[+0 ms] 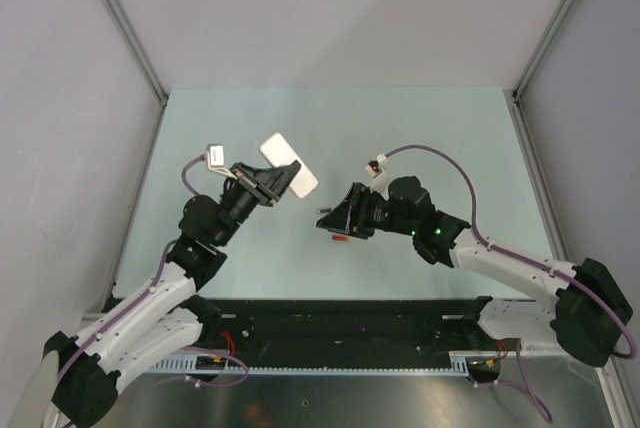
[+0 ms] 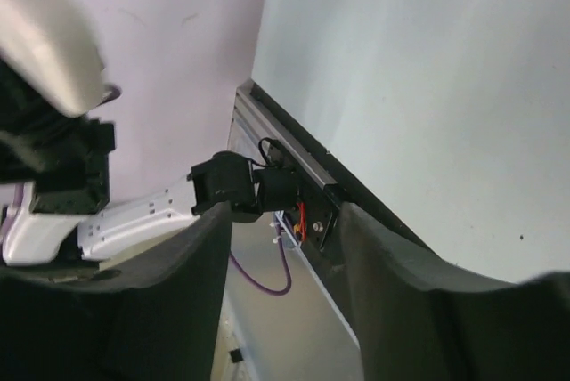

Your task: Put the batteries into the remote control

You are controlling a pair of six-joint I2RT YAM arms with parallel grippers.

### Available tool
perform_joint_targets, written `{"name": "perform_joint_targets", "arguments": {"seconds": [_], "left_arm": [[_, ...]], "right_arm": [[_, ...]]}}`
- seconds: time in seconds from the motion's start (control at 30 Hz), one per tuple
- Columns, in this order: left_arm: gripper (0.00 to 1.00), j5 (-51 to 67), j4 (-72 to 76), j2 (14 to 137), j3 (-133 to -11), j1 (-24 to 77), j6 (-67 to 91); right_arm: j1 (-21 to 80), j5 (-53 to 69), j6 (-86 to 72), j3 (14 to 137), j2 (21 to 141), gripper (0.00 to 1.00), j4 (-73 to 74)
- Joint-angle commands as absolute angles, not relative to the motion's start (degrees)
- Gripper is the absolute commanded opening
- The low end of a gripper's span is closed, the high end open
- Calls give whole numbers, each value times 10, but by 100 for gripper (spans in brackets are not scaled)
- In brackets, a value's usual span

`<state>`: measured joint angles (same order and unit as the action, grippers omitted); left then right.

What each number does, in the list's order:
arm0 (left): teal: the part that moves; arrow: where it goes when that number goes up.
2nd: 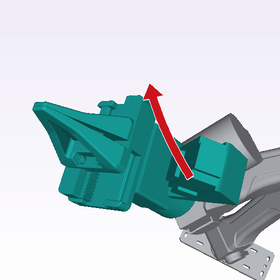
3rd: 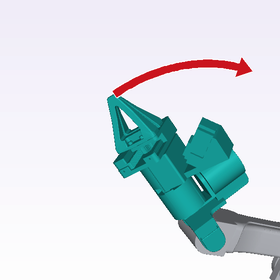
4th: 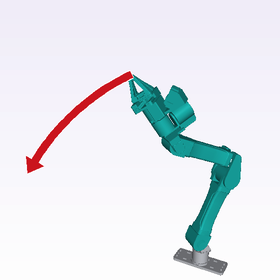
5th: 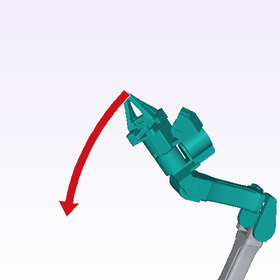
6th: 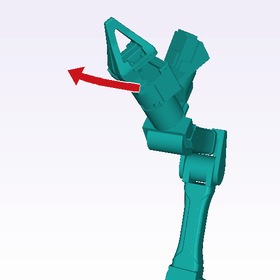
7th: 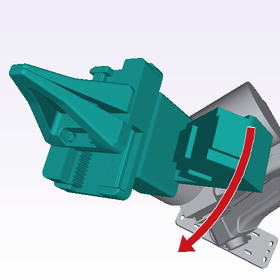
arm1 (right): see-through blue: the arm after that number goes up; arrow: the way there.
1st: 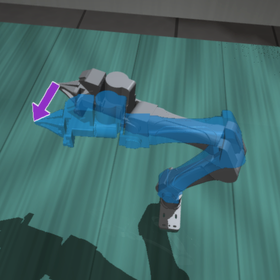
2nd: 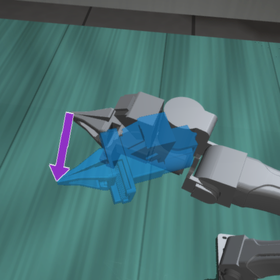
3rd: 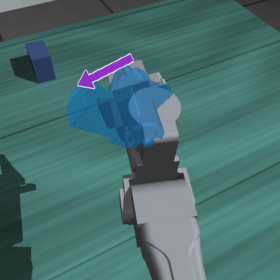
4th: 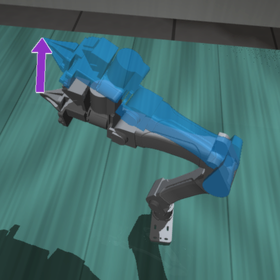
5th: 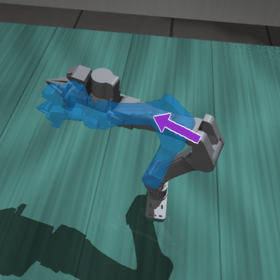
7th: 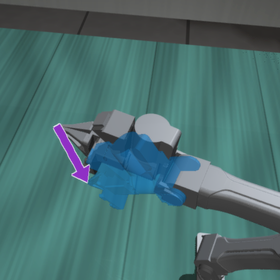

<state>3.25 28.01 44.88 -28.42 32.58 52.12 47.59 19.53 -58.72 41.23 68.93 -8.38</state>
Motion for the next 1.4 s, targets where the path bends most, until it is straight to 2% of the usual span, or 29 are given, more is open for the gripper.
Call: {"name": "perform_joint_targets", "arguments": {"seconds": [0.0, 0.03, 0.2, 0.23, 0.27, 0.4, 0.57, 0.73, 1.13, 1.37], "left_arm": [[0, 47, 309, 440, -283, 321, 569], [0, 53, 309, 445, -282, 321, 576], [0, 118, 299, 475, -282, 314, 631], [0, 126, 296, 481, -282, 313, 637], [0, 134, 292, 493, -282, 314, 650], [0, 159, 287, 515, -277, 313, 672], [0, 159, 287, 511, -273, 316, 676], [0, 144, 287, 483, -266, 316, 671], [0, 149, 287, 468, -261, 316, 668], [0, 147, 288, 467, -265, 316, 665]], "right_arm": [[483, 192, -572, 414, 636, 62, -144], [483, 186, -570, 415, 622, 67, -143], [490, 130, -535, 422, 587, 75, -97], [495, 117, -518, 429, 584, 77, -54], [513, 73, -499, 460, 582, 83, -23], [555, -26, -410, 547, 599, 86, 109], [530, 16, -449, 555, 621, 87, 128], [512, 68, -523, 502, 634, 88, 23], [496, 128, -593, 469, 662, 81, -154], [488, 146, -606, 462, 679, 61, -168]]}}
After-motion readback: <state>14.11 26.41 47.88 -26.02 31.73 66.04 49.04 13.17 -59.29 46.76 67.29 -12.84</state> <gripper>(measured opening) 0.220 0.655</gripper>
